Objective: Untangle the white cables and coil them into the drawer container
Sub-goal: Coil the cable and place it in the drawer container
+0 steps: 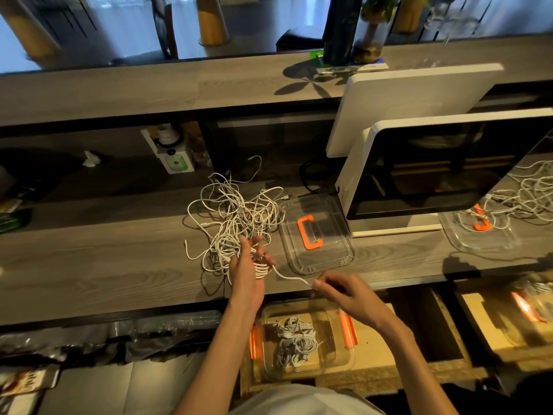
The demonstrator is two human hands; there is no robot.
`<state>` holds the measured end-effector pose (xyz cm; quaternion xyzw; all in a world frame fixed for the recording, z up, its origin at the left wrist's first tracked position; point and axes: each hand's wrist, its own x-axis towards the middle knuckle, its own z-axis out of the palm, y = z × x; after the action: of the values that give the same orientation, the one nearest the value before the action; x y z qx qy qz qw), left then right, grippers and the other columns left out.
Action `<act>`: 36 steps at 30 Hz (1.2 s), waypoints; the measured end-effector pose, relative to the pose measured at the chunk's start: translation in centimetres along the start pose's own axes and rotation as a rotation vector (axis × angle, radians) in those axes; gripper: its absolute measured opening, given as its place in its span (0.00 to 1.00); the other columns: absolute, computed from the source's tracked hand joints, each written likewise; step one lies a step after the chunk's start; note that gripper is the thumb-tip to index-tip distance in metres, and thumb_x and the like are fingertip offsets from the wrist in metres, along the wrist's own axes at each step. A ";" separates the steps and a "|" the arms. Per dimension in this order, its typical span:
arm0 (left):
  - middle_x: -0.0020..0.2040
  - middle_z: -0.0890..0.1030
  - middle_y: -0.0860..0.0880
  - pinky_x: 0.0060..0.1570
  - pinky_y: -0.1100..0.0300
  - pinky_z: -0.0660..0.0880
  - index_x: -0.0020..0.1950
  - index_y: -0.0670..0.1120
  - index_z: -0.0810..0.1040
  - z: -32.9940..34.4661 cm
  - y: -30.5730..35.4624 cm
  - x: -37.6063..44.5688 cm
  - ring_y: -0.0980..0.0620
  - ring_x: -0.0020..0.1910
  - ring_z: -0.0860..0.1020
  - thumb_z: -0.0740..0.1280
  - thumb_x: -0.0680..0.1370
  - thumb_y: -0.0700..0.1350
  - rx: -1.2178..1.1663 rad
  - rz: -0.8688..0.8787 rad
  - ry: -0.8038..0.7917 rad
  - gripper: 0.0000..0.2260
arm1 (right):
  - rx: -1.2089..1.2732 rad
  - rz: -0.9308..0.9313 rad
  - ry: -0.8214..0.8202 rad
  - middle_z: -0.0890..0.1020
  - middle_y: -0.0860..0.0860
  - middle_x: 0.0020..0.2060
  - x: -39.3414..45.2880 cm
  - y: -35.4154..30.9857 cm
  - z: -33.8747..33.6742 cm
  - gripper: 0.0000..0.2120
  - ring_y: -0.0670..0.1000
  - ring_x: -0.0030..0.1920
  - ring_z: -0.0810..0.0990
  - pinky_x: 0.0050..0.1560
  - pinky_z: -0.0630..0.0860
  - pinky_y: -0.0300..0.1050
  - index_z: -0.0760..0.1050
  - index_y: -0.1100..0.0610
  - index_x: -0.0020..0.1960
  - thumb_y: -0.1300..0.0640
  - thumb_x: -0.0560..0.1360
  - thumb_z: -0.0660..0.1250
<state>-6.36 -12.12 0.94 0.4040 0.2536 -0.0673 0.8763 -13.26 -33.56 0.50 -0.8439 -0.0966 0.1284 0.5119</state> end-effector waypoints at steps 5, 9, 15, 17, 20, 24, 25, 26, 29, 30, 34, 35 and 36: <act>0.29 0.73 0.52 0.31 0.59 0.70 0.50 0.42 0.81 0.1 -0.4 -0.7 0.55 0.27 0.71 0.60 0.84 0.56 0.498 0.104 0.016 0.20 | 0.084 -0.033 -0.168 0.83 0.57 0.46 0.4 -2.9 -0.7 0.13 0.62 0.46 0.80 0.47 0.75 0.60 0.84 0.43 0.56 0.41 0.83 0.62; 0.34 0.77 0.49 0.30 0.62 0.71 0.48 0.43 0.82 0.6 -0.8 -1.5 0.54 0.31 0.74 0.61 0.82 0.60 0.684 -0.005 -0.123 0.22 | 0.184 -0.044 -0.144 0.77 0.49 0.36 0.7 -4.3 -1.3 0.14 0.46 0.37 0.74 0.40 0.69 0.38 0.84 0.54 0.56 0.50 0.84 0.61; 0.34 0.77 0.48 0.27 0.63 0.65 0.40 0.48 0.80 1.6 -0.7 -2.8 0.53 0.30 0.71 0.51 0.78 0.73 0.665 -0.332 -0.399 0.33 | 0.226 -0.026 0.088 0.85 0.55 0.44 2.3 -4.8 -1.2 0.13 0.51 0.46 0.83 0.49 0.80 0.49 0.84 0.57 0.51 0.52 0.83 0.63; 0.35 0.76 0.46 0.25 0.65 0.63 0.43 0.46 0.78 1.7 -0.8 -3.0 0.53 0.30 0.69 0.48 0.75 0.76 0.585 -0.430 -0.516 0.36 | 0.192 -0.023 0.137 0.85 0.54 0.43 3.0 -4.7 -1.0 0.13 0.55 0.47 0.84 0.52 0.80 0.57 0.83 0.57 0.50 0.51 0.83 0.64; 0.37 0.75 0.41 0.25 0.63 0.61 0.46 0.39 0.77 1.8 -1.0 -3.2 0.51 0.30 0.68 0.49 0.73 0.79 0.533 -0.503 -0.684 0.43 | 0.105 -0.049 0.182 0.84 0.52 0.40 4.1 -4.7 -0.7 0.13 0.55 0.44 0.83 0.49 0.80 0.59 0.82 0.54 0.47 0.48 0.83 0.64; 0.31 0.72 0.46 0.25 0.64 0.61 0.41 0.39 0.78 2.2 -0.7 -3.7 0.54 0.26 0.67 0.48 0.79 0.73 0.635 -0.477 -0.800 0.39 | -0.042 -0.070 0.219 0.84 0.47 0.39 5.0 -3.5 -0.4 0.08 0.48 0.42 0.83 0.45 0.81 0.51 0.82 0.52 0.49 0.49 0.81 0.67; 0.30 0.72 0.46 0.25 0.64 0.62 0.40 0.40 0.78 2.2 -0.7 -3.8 0.54 0.25 0.67 0.48 0.80 0.71 0.656 -0.457 -0.782 0.37 | -0.043 -0.063 0.220 0.84 0.47 0.40 5.1 -3.1 -0.5 0.07 0.47 0.42 0.83 0.45 0.81 0.49 0.82 0.52 0.49 0.50 0.80 0.68; 0.30 0.72 0.46 0.25 0.63 0.62 0.40 0.40 0.78 2.1 -0.7 -3.7 0.54 0.26 0.67 0.48 0.81 0.69 0.667 -0.439 -0.754 0.35 | -0.052 -0.060 0.219 0.84 0.47 0.40 5.1 -2.8 -0.6 0.06 0.47 0.42 0.83 0.44 0.80 0.46 0.82 0.52 0.50 0.51 0.80 0.69; 0.31 0.74 0.43 0.25 0.62 0.62 0.45 0.40 0.78 1.8 -0.8 -3.3 0.53 0.24 0.68 0.50 0.85 0.60 0.636 -0.386 -0.655 0.29 | -0.127 -0.063 0.188 0.83 0.43 0.41 4.8 -1.8 -1.1 0.04 0.42 0.45 0.82 0.45 0.76 0.35 0.82 0.51 0.51 0.55 0.82 0.68; 0.31 0.75 0.42 0.25 0.61 0.61 0.47 0.40 0.78 1.7 -0.8 -3.1 0.52 0.24 0.67 0.51 0.85 0.57 0.625 -0.364 -0.619 0.26 | -0.146 -0.060 0.176 0.83 0.42 0.42 4.7 -1.6 -1.1 0.05 0.41 0.46 0.82 0.47 0.75 0.34 0.82 0.51 0.52 0.56 0.82 0.67; 0.33 0.79 0.36 0.24 0.63 0.60 0.52 0.39 0.76 2.3 -1.2 -3.1 0.51 0.21 0.66 0.53 0.84 0.47 0.586 -0.304 -0.457 0.16 | -0.095 -0.025 0.225 0.85 0.44 0.41 3.7 -1.1 -0.4 0.04 0.43 0.43 0.83 0.46 0.80 0.39 0.82 0.52 0.53 0.56 0.82 0.68; 0.33 0.79 0.35 0.24 0.63 0.60 0.53 0.38 0.75 2.4 -1.3 -3.1 0.50 0.21 0.66 0.53 0.83 0.45 0.561 -0.284 -0.402 0.14 | -0.074 -0.009 0.249 0.84 0.45 0.39 3.5 -1.1 -0.3 0.02 0.44 0.41 0.84 0.45 0.81 0.42 0.81 0.52 0.52 0.55 0.81 0.69; 0.33 0.78 0.35 0.24 0.63 0.60 0.54 0.37 0.74 2.3 -1.4 -3.0 0.50 0.20 0.66 0.53 0.83 0.42 0.535 -0.253 -0.343 0.12 | -0.060 0.007 0.263 0.84 0.45 0.37 3.2 -1.1 -0.2 0.02 0.45 0.40 0.84 0.44 0.81 0.43 0.80 0.51 0.50 0.54 0.81 0.69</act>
<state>-8.46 -15.04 2.71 0.5678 0.1240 -0.3069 0.7537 -10.23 -32.27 1.16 -0.8687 -0.0295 0.0157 0.4942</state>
